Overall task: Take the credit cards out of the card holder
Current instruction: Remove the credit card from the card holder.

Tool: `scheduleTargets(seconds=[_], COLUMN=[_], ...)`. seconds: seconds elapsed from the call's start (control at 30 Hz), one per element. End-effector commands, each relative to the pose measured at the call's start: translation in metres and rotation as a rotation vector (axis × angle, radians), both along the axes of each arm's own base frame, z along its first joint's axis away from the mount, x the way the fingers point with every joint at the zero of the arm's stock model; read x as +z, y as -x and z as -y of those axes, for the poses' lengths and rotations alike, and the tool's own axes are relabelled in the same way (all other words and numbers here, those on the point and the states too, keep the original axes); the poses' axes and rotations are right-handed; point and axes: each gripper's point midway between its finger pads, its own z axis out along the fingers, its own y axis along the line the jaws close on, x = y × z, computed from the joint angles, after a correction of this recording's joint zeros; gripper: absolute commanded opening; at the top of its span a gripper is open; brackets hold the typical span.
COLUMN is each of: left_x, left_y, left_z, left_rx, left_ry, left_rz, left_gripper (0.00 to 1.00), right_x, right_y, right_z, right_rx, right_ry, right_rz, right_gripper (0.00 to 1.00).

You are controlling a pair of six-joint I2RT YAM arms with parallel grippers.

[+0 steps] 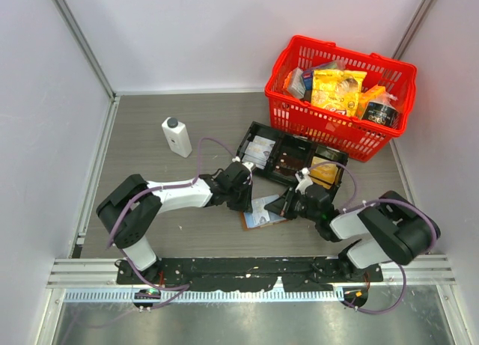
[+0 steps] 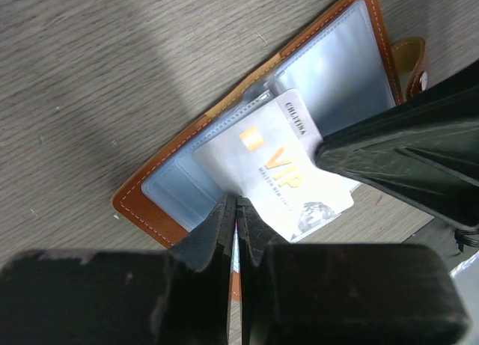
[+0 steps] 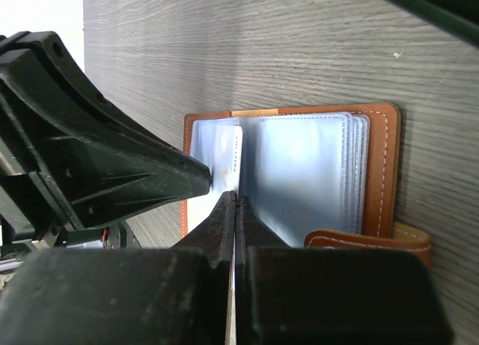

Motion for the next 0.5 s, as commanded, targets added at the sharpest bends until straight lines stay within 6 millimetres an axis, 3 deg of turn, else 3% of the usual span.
scheduleTargets(seconds=[0.0, 0.27, 0.37, 0.47], left_x=[-0.062, -0.055, -0.055, -0.057], left_y=[0.050, 0.044, 0.044, 0.045], left_z=[-0.077, -0.073, -0.072, -0.071], left_rx=[-0.021, -0.029, -0.036, -0.043], left_ry=[-0.336, -0.317, -0.320, -0.317], left_rz=[-0.177, -0.145, -0.147, -0.155], left_gripper=[0.09, 0.07, 0.07, 0.07], right_x=[0.001, 0.003, -0.002, 0.007], right_y=[-0.006, -0.007, -0.010, -0.015], right_z=[0.012, 0.016, 0.026, 0.032], right_rx=[-0.030, -0.032, -0.070, -0.087], right_ry=[0.071, 0.108, 0.162, 0.189], right_rz=[0.031, 0.039, 0.030, 0.067], right_gripper=[0.01, 0.01, 0.01, 0.01])
